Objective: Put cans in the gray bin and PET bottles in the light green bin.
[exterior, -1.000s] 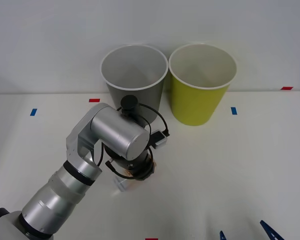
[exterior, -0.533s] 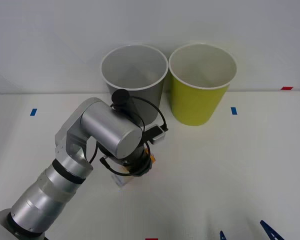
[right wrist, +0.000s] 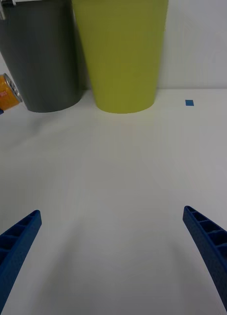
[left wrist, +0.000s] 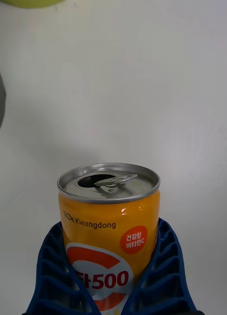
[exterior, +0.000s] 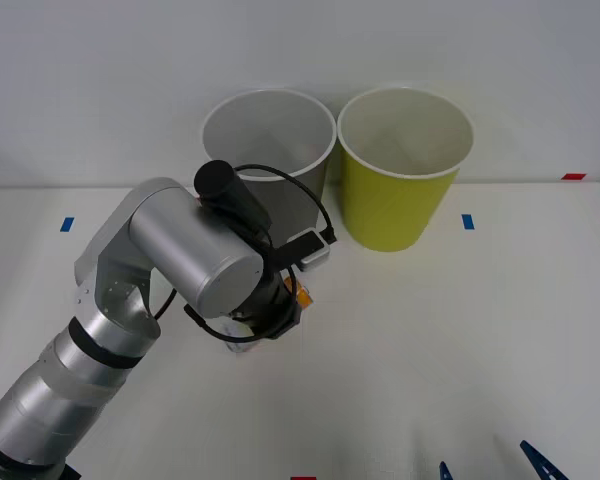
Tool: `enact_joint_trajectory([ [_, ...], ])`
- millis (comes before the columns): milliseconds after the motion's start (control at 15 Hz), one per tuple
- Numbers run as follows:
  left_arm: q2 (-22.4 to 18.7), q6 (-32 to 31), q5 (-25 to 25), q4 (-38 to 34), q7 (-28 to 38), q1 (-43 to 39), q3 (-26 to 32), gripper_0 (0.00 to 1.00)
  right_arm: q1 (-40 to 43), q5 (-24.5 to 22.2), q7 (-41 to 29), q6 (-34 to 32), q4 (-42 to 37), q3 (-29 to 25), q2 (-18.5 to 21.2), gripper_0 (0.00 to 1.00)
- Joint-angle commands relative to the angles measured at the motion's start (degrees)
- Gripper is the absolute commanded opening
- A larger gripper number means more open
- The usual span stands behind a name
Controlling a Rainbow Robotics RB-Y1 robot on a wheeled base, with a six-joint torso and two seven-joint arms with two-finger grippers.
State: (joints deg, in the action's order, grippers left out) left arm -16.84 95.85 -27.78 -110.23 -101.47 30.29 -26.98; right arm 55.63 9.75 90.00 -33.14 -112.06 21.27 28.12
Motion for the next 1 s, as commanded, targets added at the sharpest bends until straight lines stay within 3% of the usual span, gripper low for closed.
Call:
enact_joint_trajectory([
  [67, -2.9, -0.3, 0.0, -12.2, 0.3, -6.7, 2.8, 0.00, 0.0, 0.0, 0.0, 0.0, 0.0, 0.0, 0.0, 1.00],
  [467, -6.5, -1.5, -0.5, -32.1, 0.4, -18.9, 13.1, 0.00, 0.0, 0.0, 0.0, 0.0, 0.0, 0.0, 0.0, 1.00],
  [667, -7.1, -2.6, -3.0, -34.5, 0.7, -20.2, 17.9, 0.00, 0.0, 0.0, 0.0, 0.0, 0.0, 0.0, 0.0, 1.00],
  [1000, -5.2, -3.8, -13.4, -36.8, 0.3, -20.1, 28.4, 0.00, 0.0, 0.0, 0.0, 0.0, 0.0, 0.0, 0.0, 1.00],
])
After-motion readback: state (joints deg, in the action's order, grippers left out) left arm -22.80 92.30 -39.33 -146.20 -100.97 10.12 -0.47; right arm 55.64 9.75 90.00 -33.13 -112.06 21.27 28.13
